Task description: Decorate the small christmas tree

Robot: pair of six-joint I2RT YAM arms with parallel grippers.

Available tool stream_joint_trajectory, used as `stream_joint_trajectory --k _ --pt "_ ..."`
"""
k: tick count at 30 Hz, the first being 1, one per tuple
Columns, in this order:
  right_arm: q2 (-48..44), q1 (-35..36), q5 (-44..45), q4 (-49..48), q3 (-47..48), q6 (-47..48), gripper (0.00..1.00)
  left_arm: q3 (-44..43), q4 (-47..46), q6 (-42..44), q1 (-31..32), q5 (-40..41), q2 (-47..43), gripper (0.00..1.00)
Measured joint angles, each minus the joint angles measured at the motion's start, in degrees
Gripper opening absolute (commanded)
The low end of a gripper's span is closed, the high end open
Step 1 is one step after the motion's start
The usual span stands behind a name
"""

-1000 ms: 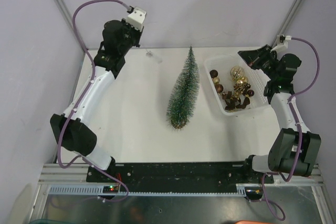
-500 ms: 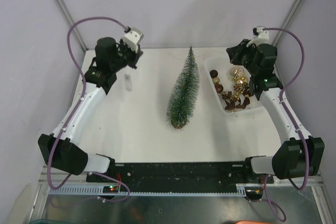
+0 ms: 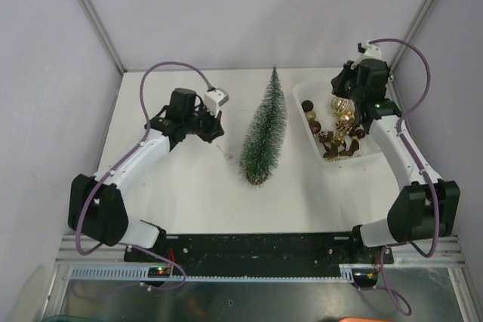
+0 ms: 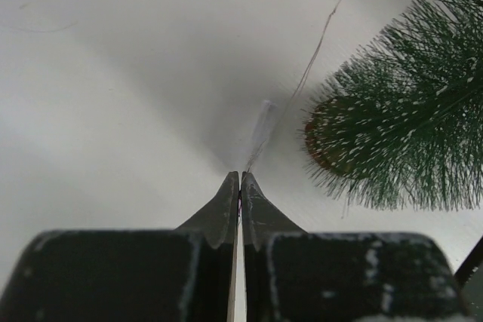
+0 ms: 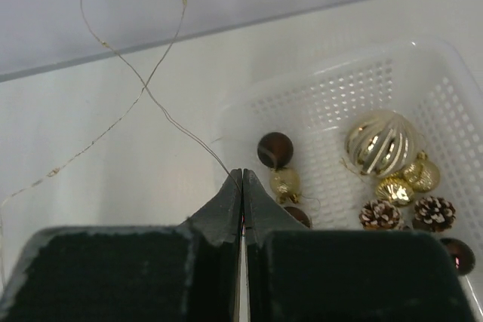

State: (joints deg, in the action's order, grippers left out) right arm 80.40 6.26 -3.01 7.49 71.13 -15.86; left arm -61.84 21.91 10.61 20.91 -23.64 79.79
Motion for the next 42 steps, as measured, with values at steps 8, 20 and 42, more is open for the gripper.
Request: stream_joint_trajectory --k 8,20,42 --pt "7.72 0.63 6.62 6.03 8.11 1.25 0.0 -1.66 -1.29 -2.23 2.62 -1.03 7.21 0.23" --pt "12.13 -0.22 22.58 12.83 10.91 0.33 0.0 -4.57 -2.1 -1.53 2.64 0.57 6.58 0.87" --pt "-36.81 18.27 46.69 33.66 -8.22 -7.28 0.0 -3.3 15.37 8.66 2.71 -0.15 -27.41 0.88"
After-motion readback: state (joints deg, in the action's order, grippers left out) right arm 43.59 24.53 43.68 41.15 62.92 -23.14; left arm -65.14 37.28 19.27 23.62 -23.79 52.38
